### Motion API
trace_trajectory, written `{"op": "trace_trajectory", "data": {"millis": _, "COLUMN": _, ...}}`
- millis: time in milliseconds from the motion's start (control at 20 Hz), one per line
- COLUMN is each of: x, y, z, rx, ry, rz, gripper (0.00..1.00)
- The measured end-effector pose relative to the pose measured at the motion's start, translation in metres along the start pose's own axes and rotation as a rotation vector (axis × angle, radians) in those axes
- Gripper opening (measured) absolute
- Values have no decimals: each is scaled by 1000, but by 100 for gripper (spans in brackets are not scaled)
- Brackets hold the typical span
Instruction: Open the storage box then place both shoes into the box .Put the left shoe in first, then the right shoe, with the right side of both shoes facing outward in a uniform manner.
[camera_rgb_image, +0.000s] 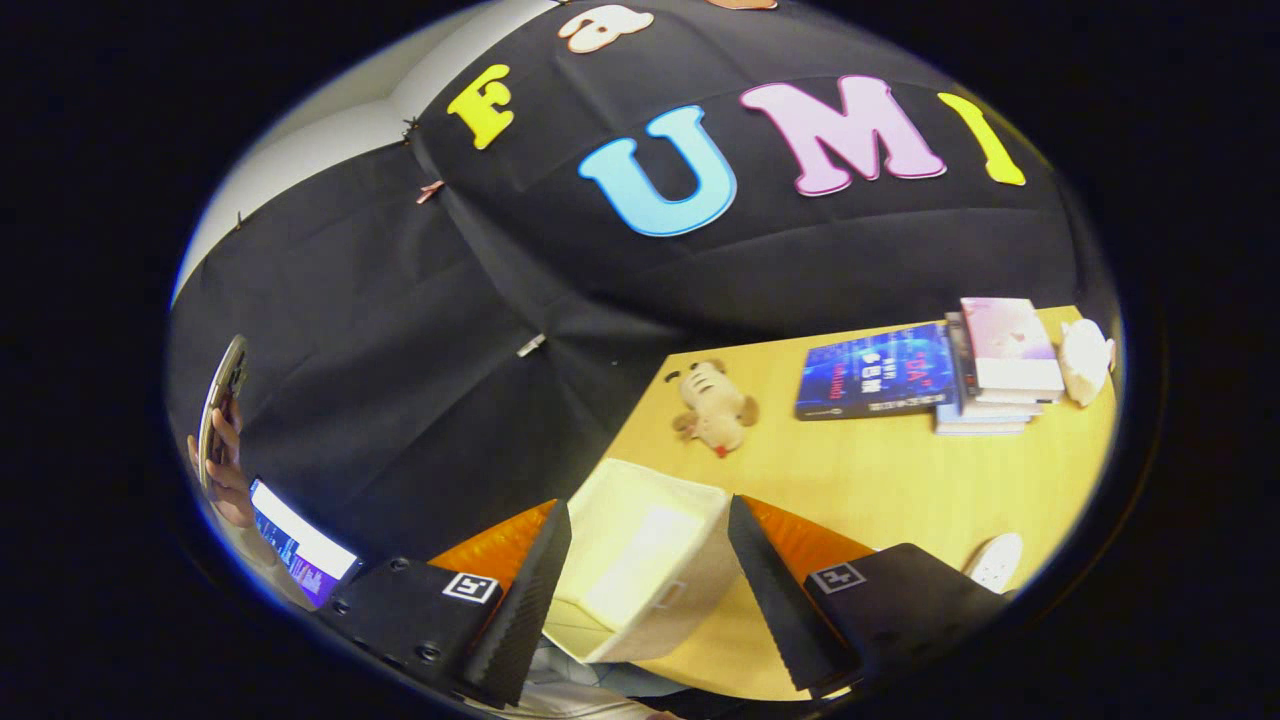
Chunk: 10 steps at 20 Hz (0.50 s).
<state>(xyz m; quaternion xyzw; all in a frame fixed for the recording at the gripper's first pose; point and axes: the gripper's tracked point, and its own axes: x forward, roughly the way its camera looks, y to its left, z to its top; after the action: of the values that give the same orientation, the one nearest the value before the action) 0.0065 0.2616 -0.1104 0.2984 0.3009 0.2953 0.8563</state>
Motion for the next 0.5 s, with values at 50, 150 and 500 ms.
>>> {"op": "trace_trajectory", "data": {"millis": 50, "x": -8, "y": -17, "z": -2, "rx": -11, "ry": 7, "rz": -39, "gripper": 97}}
{"op": "trace_trajectory", "data": {"millis": 150, "x": -21, "y": -47, "z": -7, "rx": -28, "ry": 28, "rz": -108, "gripper": 97}}
{"op": "trace_trajectory", "data": {"millis": 500, "x": -40, "y": -138, "z": -71, "rx": -26, "ry": 215, "rz": -262, "gripper": 97}}
